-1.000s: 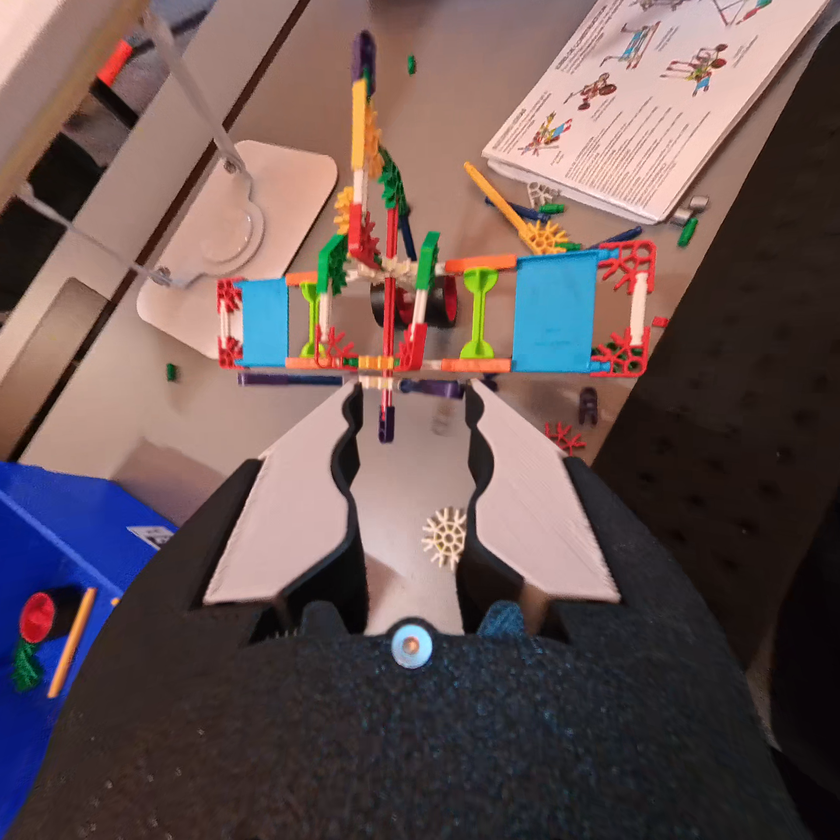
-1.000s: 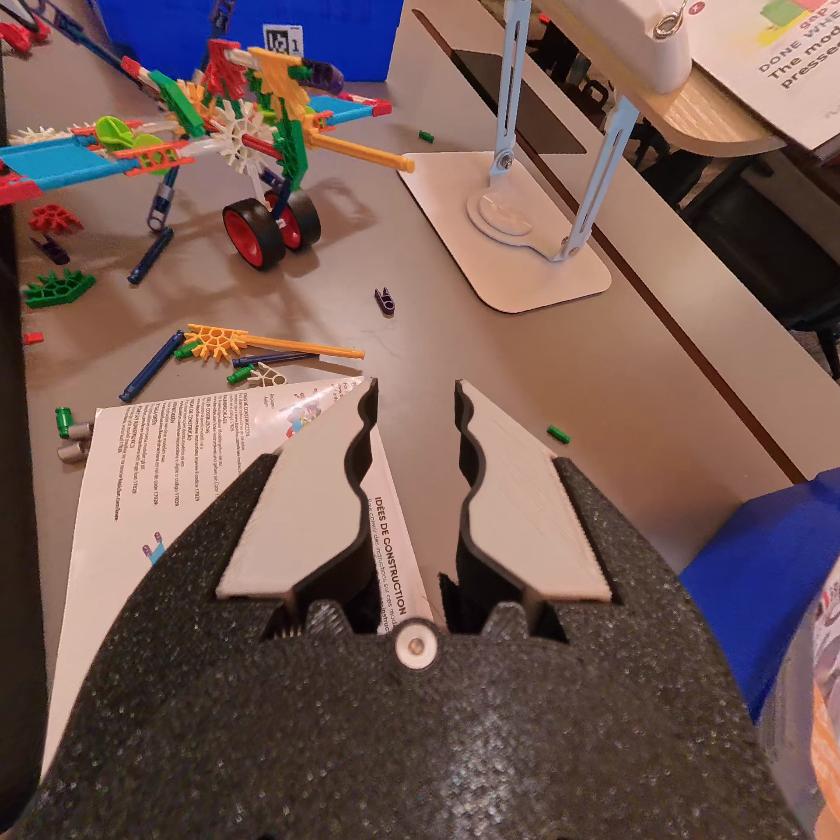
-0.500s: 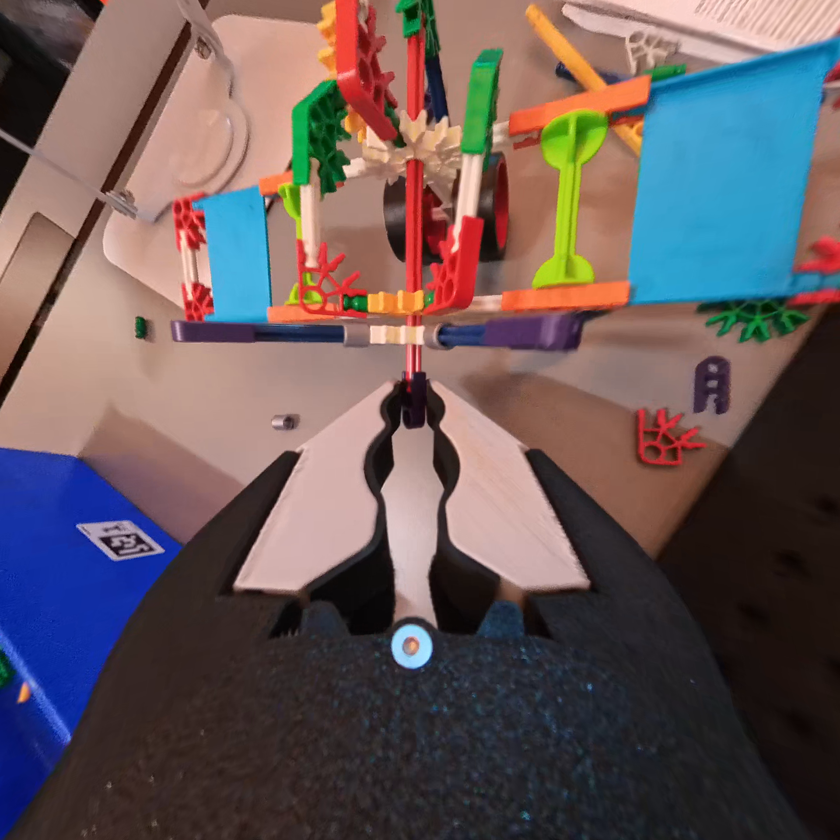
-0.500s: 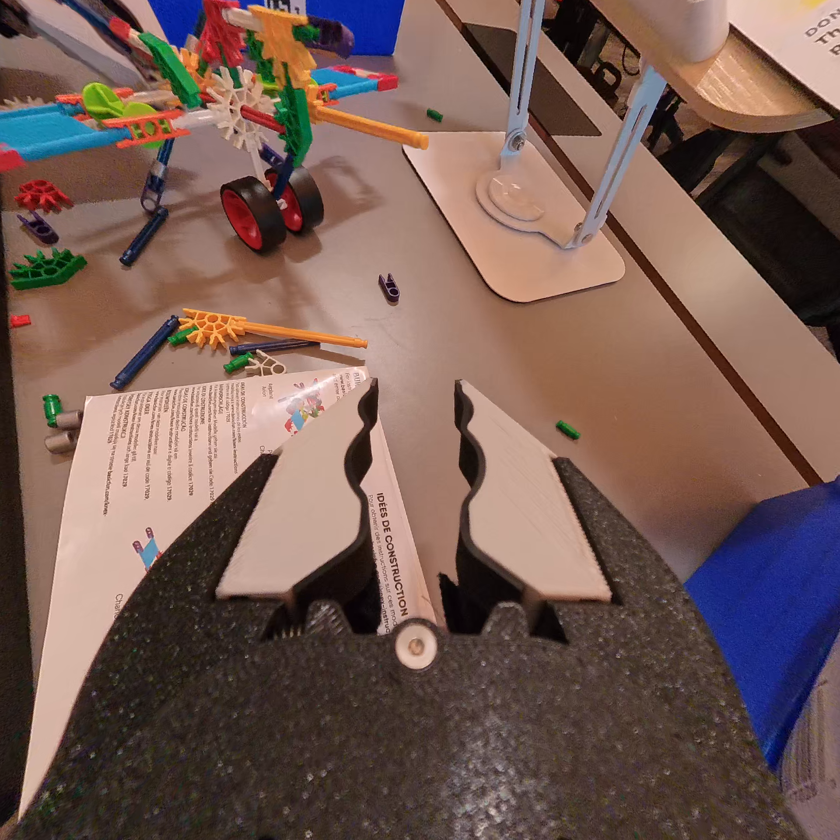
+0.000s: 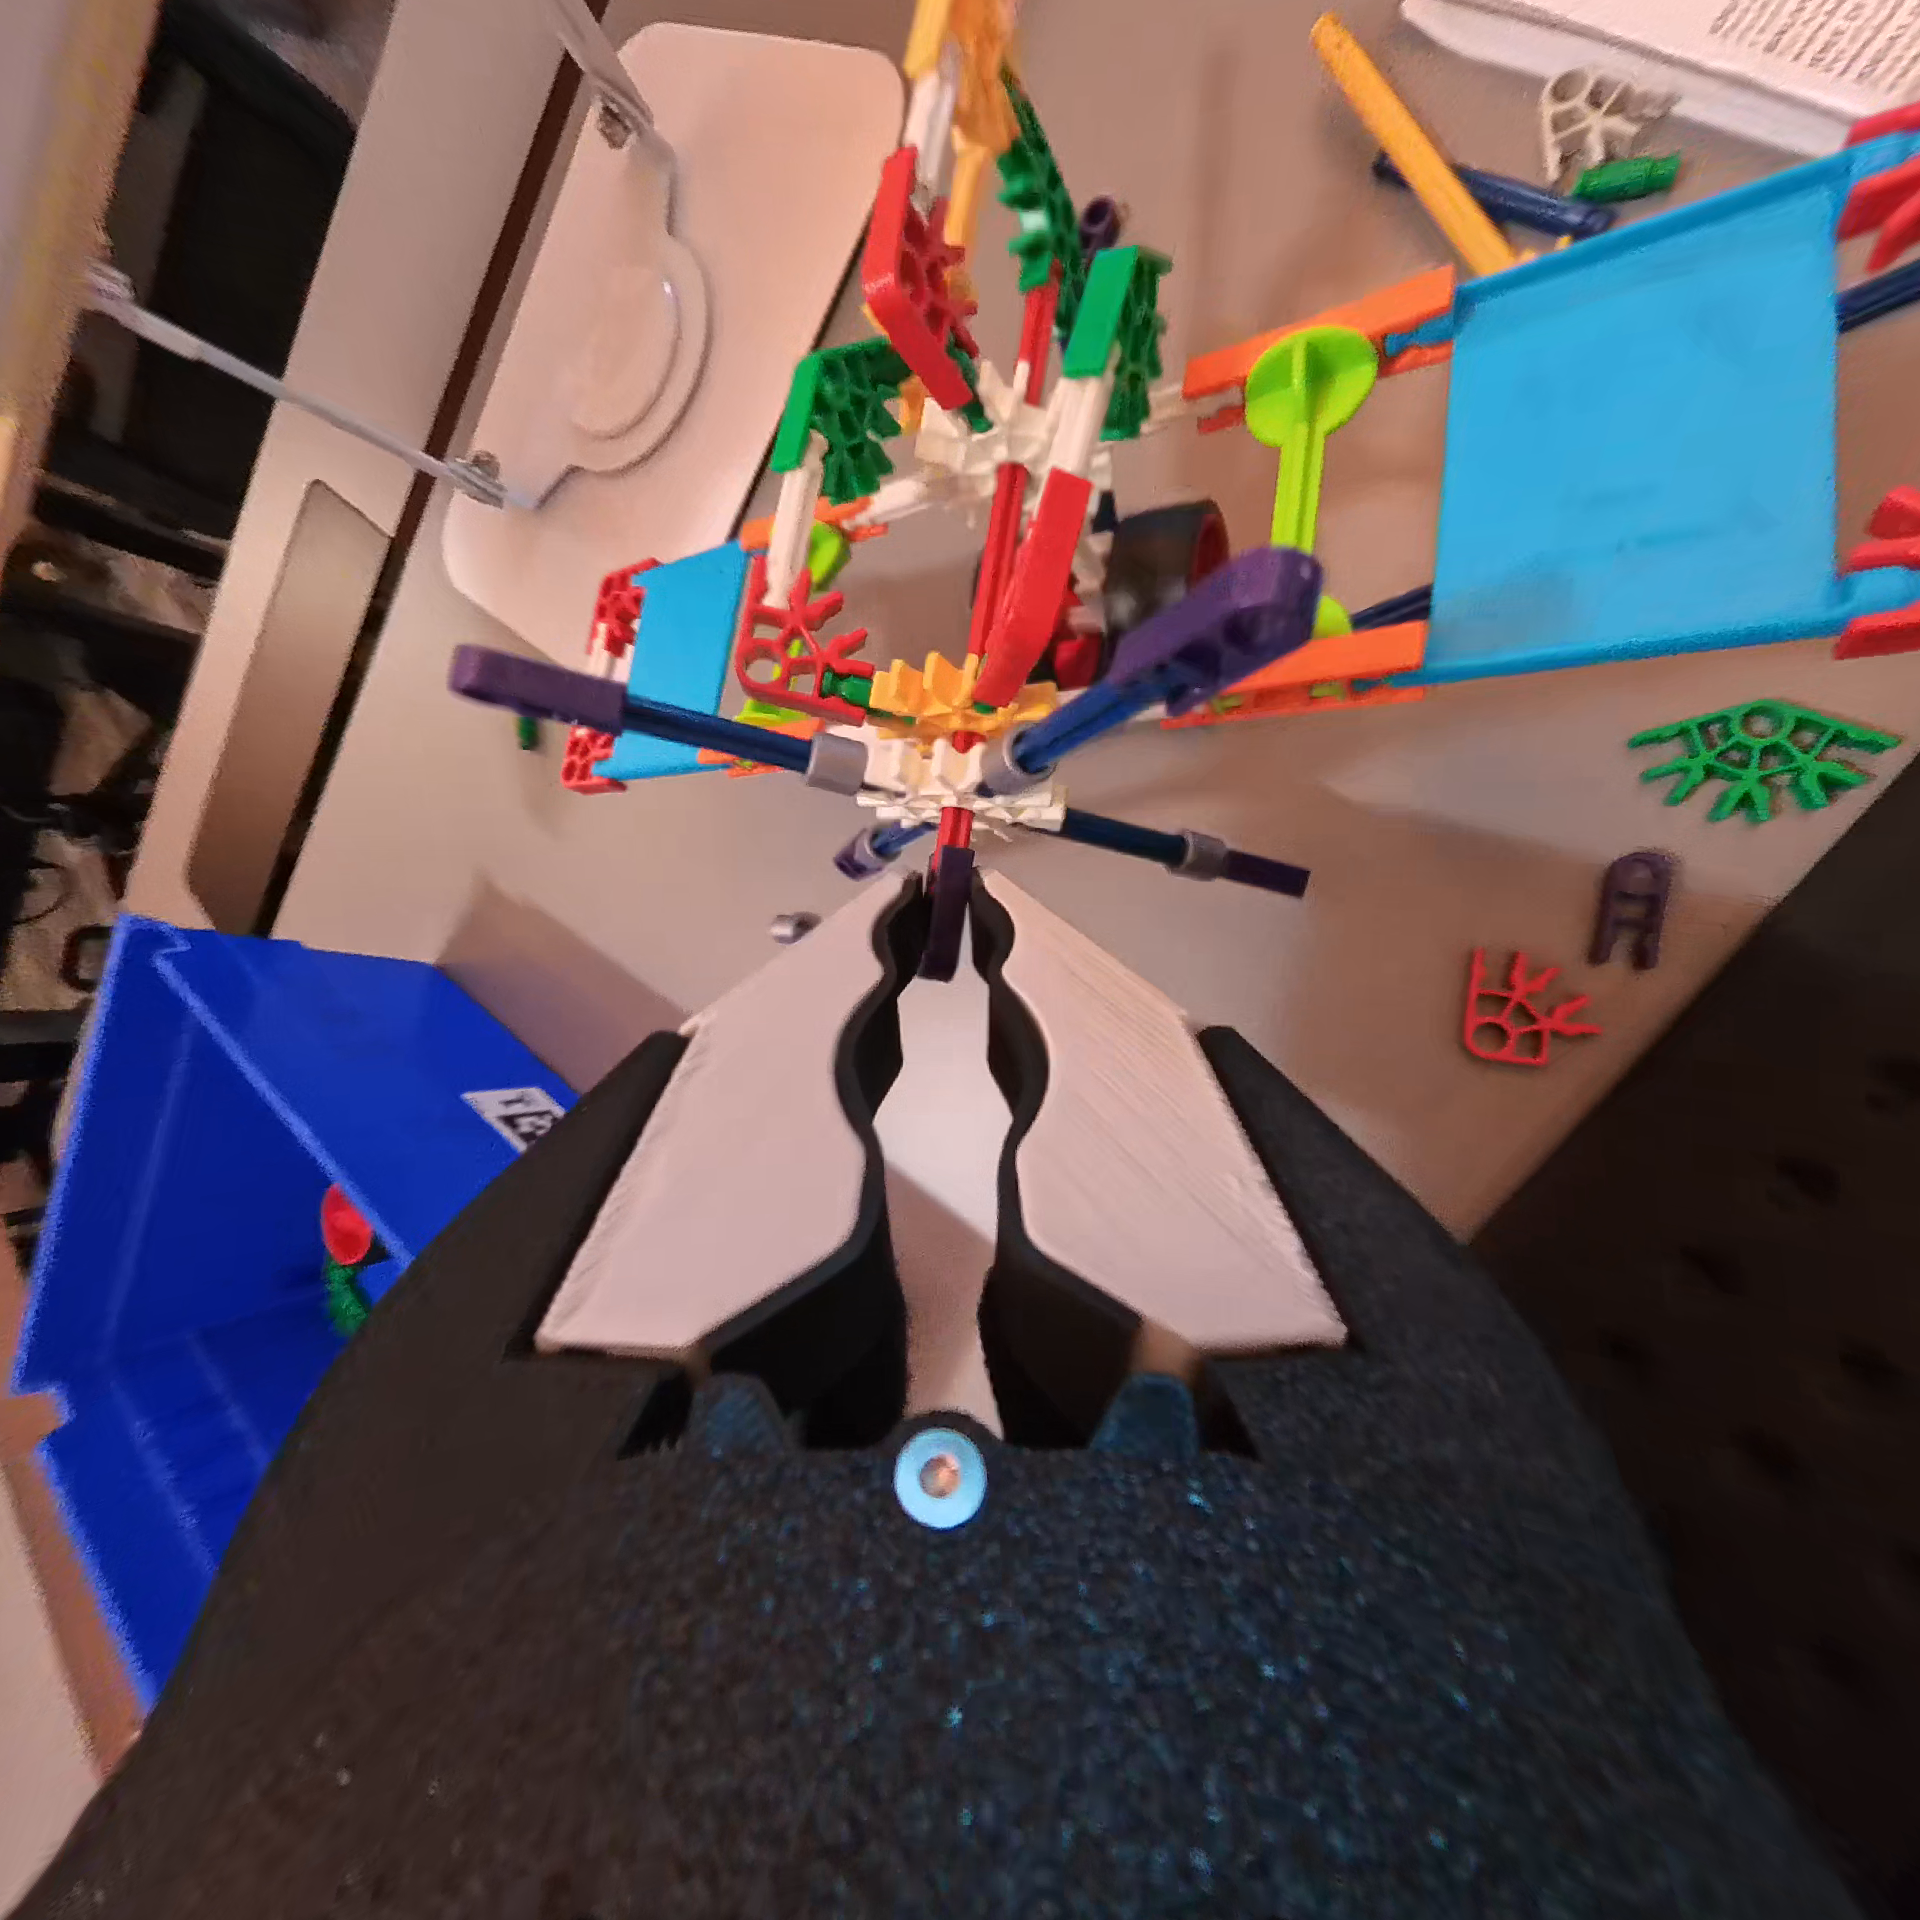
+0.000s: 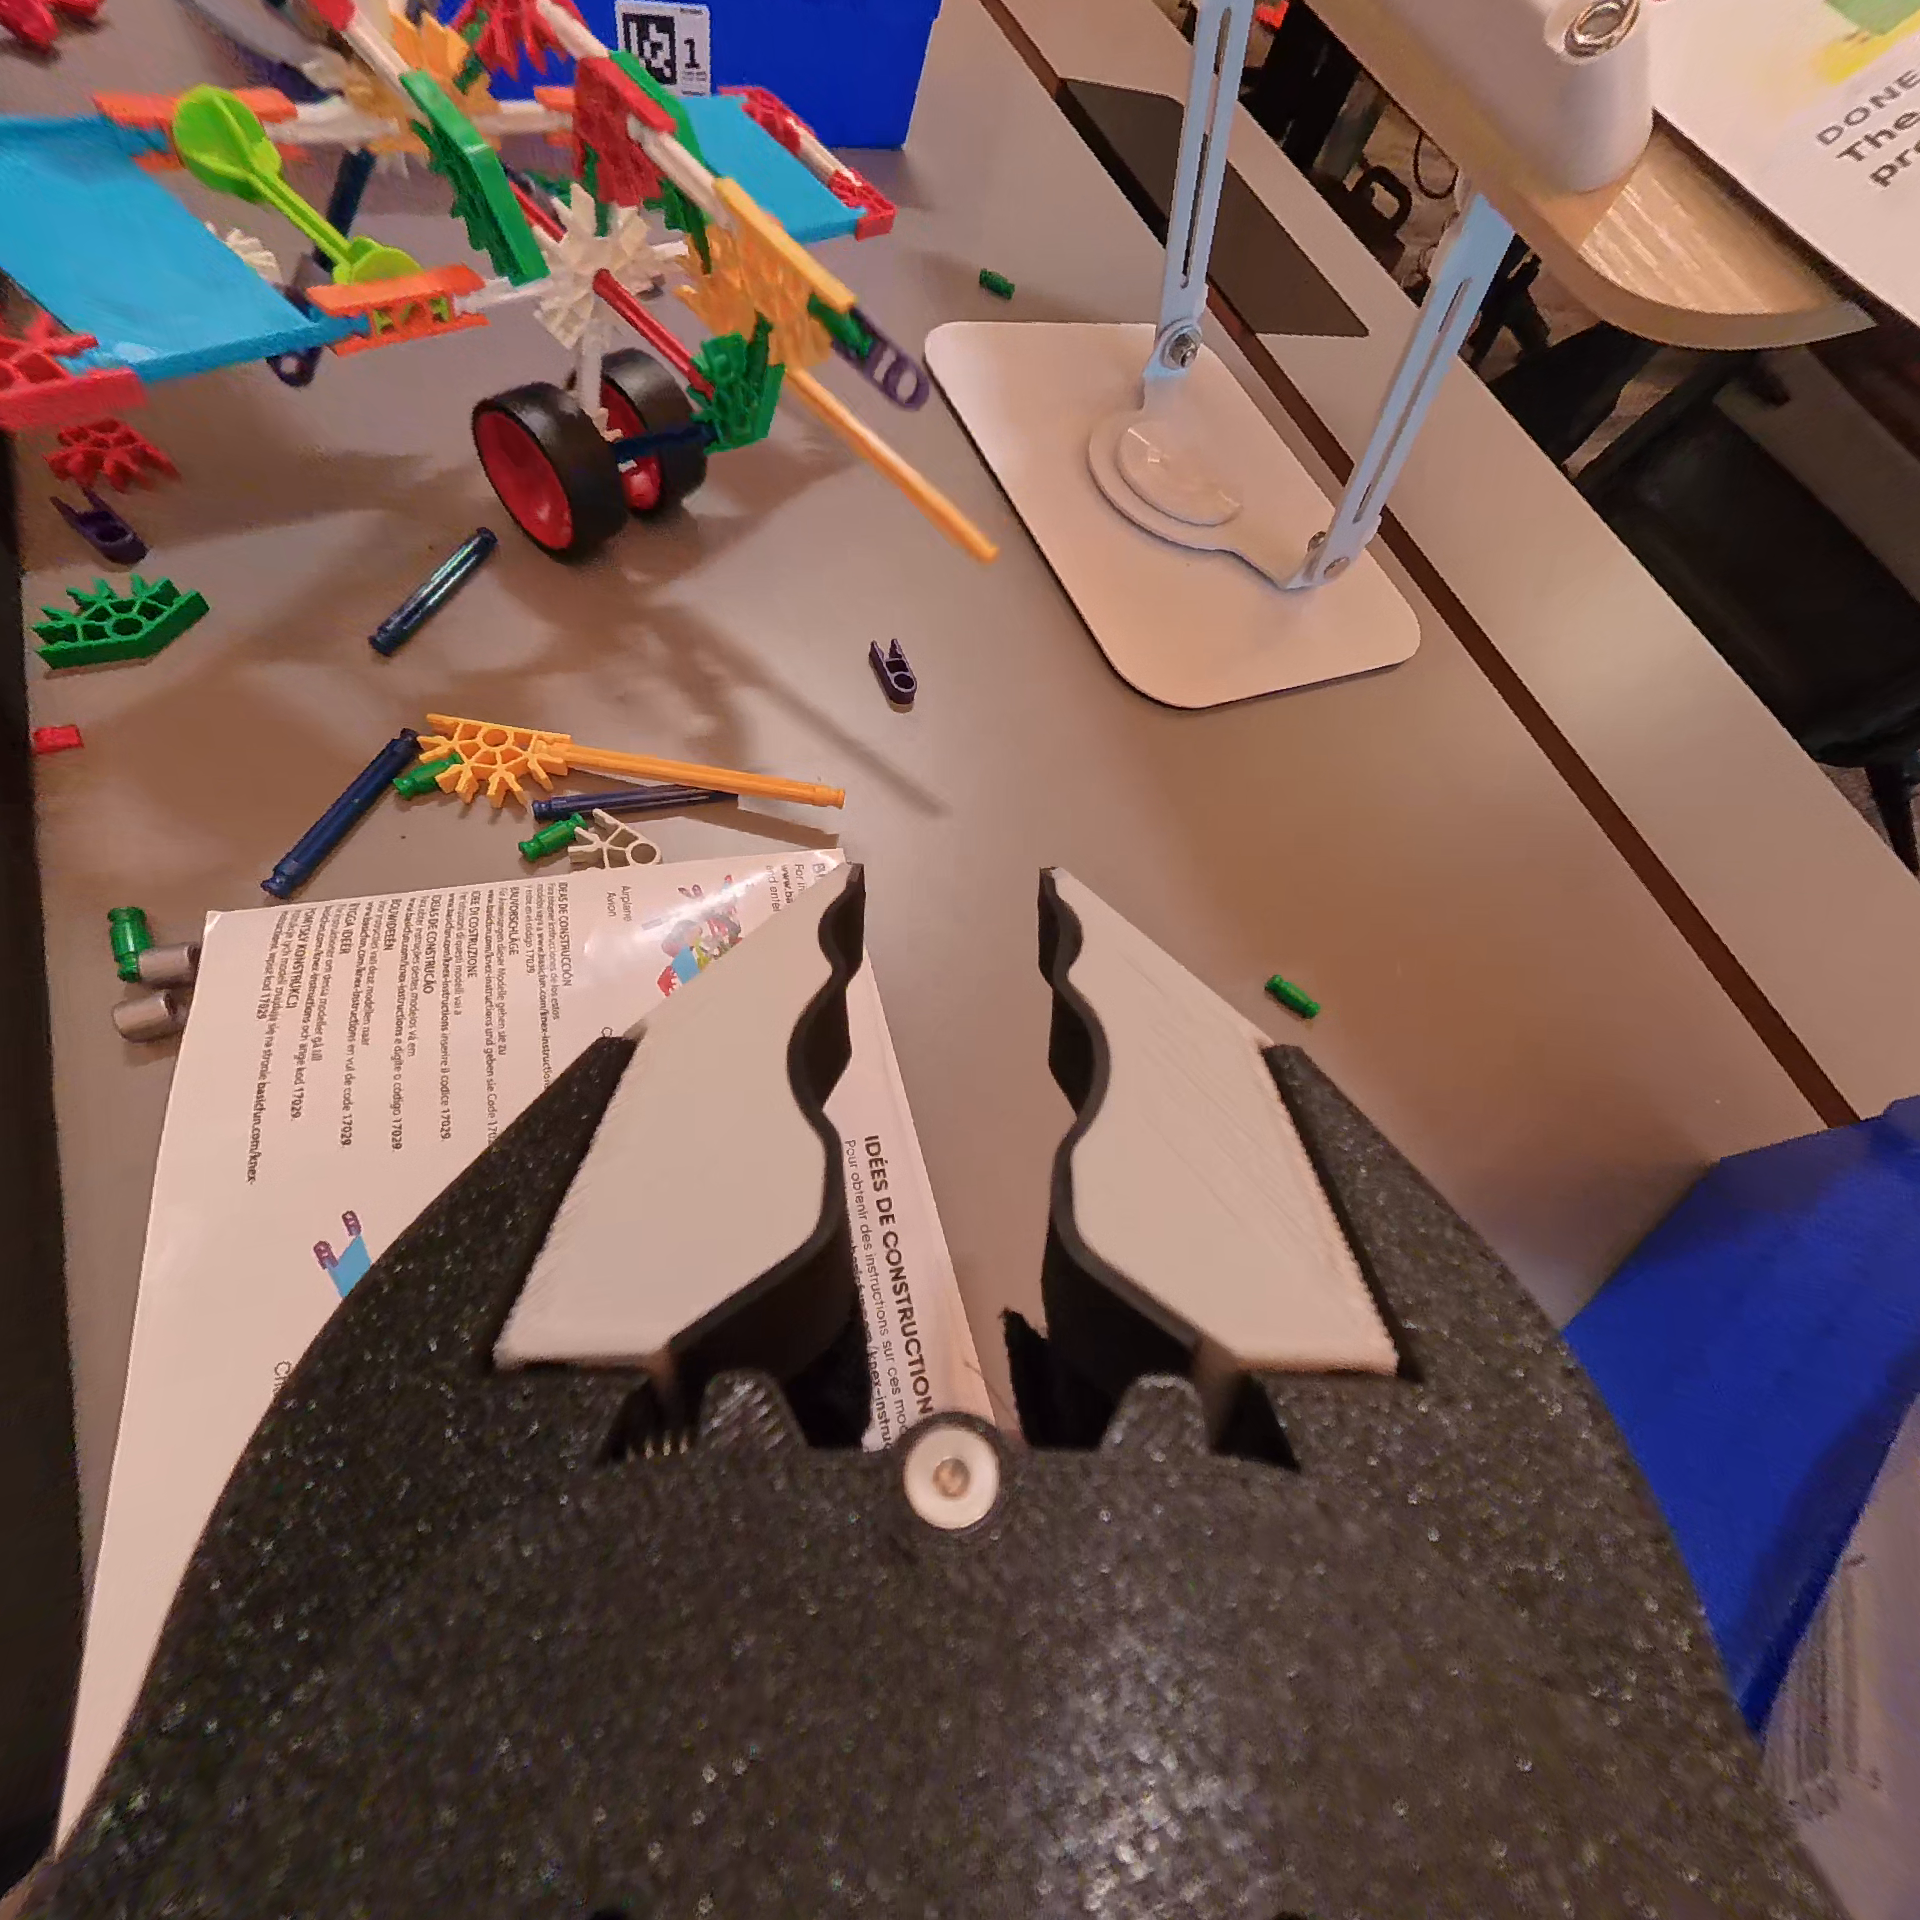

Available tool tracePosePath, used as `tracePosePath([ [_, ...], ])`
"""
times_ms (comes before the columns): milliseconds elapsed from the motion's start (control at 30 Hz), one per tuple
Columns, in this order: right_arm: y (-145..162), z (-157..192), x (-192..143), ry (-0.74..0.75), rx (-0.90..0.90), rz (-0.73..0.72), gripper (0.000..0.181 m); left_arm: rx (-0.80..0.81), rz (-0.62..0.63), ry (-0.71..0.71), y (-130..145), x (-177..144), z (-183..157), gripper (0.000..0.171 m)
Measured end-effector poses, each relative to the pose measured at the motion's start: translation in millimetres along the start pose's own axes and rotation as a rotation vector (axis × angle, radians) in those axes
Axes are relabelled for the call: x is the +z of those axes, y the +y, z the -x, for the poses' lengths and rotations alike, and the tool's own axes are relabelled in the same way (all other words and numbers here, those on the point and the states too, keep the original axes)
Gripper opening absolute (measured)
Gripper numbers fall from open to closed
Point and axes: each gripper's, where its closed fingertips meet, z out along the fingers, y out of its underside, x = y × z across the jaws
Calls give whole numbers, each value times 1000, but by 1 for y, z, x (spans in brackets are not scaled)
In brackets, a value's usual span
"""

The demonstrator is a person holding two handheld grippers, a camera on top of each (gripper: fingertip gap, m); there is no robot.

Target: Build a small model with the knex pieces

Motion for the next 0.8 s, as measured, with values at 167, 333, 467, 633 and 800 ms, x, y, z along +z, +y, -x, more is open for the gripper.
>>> tracePosePath([
  [167,1,0,0,1,0,2,33,72,67,-46,-6,-16,7,8],
  [333,1,2,1,-1,-11,10,33,141,133,-53,-10,-22,7,8],
  [467,1,2,1,0,-9,8,33,88,101,-30,-10,-18,8,27],
  [633,0,1,0,2,-9,6,33,23,-3,7,-7,-21,0,18],
  [800,0,3,1,-2,-15,8,33,35,-110,-19,-19,-31,-6,21],
])
